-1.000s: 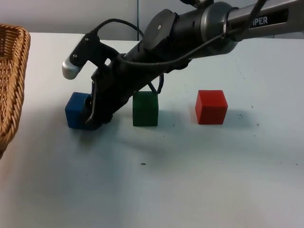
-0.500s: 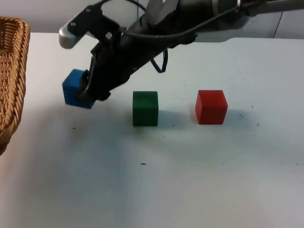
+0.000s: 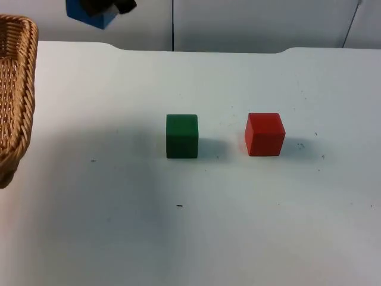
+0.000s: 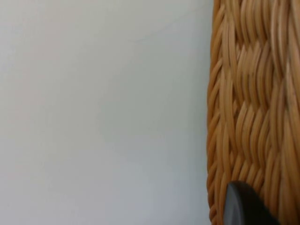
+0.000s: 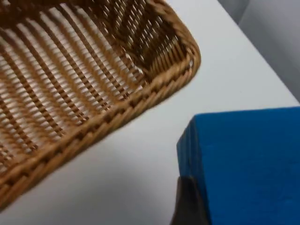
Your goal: Pick up the basket with the left hand and place the blue cube into the basket with the right hand.
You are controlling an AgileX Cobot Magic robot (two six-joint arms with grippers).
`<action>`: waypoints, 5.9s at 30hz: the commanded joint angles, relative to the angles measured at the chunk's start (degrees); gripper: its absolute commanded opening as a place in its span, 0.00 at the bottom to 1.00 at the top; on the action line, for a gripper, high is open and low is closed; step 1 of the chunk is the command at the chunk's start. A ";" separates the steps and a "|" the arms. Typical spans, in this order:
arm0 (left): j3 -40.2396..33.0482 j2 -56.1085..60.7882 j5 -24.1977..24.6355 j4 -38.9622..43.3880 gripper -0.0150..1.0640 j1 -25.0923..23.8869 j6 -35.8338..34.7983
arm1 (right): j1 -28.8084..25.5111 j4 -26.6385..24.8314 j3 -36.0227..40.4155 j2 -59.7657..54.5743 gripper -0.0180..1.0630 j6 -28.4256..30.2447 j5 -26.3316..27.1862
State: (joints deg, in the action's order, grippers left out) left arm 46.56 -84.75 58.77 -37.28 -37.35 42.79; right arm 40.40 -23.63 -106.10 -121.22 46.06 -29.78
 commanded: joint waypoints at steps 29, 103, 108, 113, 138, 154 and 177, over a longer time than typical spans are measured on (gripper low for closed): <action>0.02 -0.04 3.97 -4.98 0.01 7.74 0.16 | 12.75 -2.27 -0.28 -6.42 0.01 0.48 8.87; 7.53 -31.33 -8.65 -12.62 0.02 7.84 17.26 | 5.38 -0.16 4.15 15.29 0.99 1.05 -13.27; 7.53 -31.33 -8.70 -10.67 0.12 7.84 17.26 | 5.38 -0.30 4.15 15.29 0.99 1.05 -13.27; 7.53 -30.98 -8.58 -10.55 0.32 7.84 17.26 | 5.38 -0.32 4.15 15.29 0.99 1.05 -13.27; 7.53 -16.29 -13.46 -7.53 0.59 7.84 14.28 | 5.38 -0.32 4.15 15.29 0.99 1.23 -13.64; 7.39 8.50 -12.13 -7.76 0.59 7.84 2.90 | 5.38 0.04 8.52 23.41 0.99 1.46 -11.79; -11.06 58.55 -15.15 -4.60 0.59 26.49 -1.69 | 5.38 -9.96 49.69 47.73 0.98 1.86 9.54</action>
State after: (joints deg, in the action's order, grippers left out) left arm 37.78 -31.10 43.04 -43.20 -11.36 42.62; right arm 46.02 -32.70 -59.00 -75.86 48.01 -21.55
